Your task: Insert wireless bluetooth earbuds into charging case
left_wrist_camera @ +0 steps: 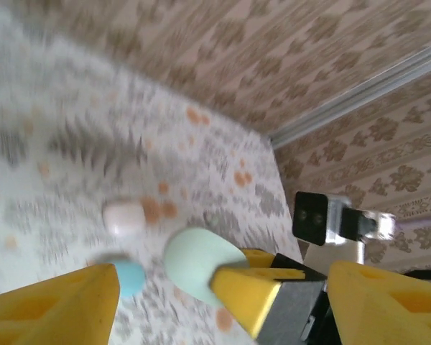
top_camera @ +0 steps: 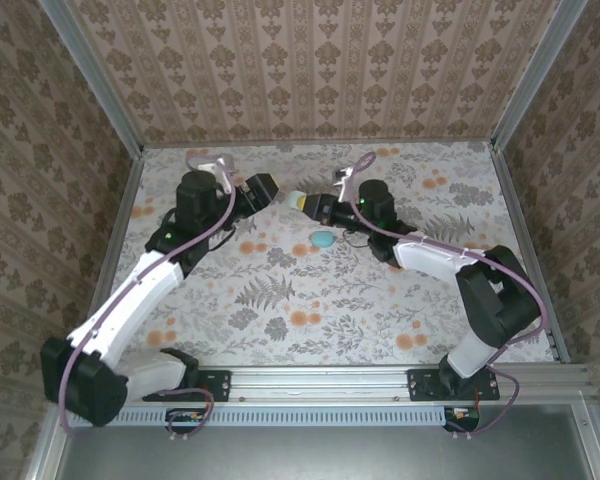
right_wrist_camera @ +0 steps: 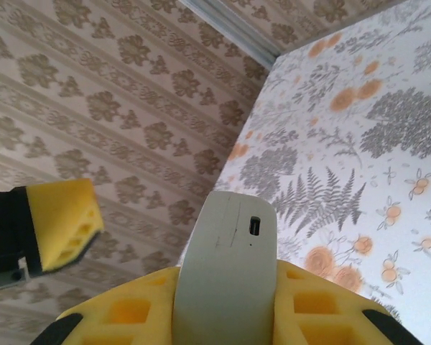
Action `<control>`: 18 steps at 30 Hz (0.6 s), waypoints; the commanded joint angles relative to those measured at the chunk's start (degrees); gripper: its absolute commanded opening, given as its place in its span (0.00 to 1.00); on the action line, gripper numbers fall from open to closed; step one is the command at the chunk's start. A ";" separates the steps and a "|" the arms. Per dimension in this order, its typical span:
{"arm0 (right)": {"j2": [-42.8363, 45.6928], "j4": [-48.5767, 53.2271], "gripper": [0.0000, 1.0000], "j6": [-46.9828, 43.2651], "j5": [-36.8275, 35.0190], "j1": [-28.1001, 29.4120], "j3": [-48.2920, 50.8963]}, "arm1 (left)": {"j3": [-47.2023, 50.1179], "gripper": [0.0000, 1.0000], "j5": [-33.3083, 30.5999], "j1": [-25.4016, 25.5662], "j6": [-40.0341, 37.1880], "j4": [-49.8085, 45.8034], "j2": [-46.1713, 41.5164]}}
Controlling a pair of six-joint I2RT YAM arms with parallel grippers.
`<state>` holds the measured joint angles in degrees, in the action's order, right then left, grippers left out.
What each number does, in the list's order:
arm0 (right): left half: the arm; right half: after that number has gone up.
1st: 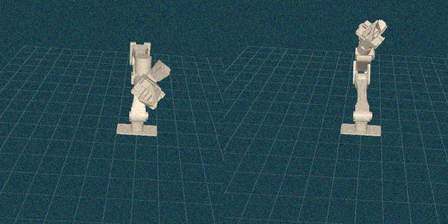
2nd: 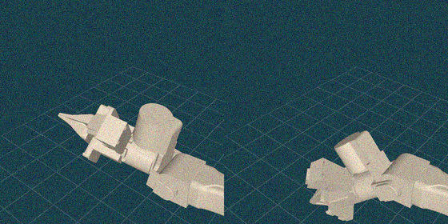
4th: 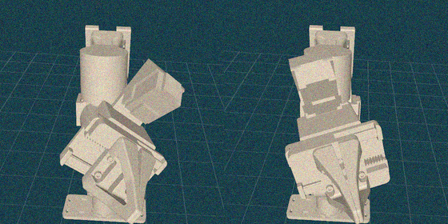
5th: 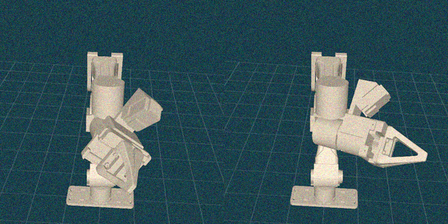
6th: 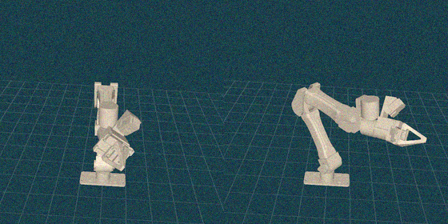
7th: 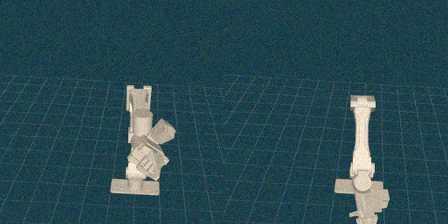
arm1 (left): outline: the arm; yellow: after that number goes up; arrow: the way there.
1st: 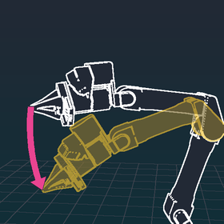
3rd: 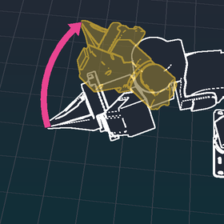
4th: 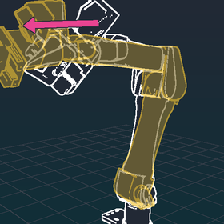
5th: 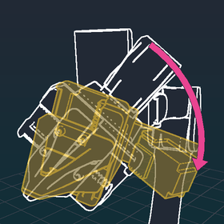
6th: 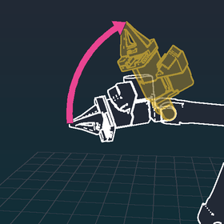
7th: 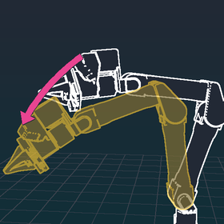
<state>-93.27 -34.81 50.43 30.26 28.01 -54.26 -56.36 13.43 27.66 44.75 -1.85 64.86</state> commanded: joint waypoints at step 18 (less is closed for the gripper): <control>3.38 -13.62 0.28 43.79 35.00 -9.64 -7.53 | 4.08 0.80 37.24 -4.64 -53.68 21.87 3.49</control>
<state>-89.80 -42.19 87.22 59.88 18.31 -58.59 -48.90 42.33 22.52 -4.12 15.20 66.32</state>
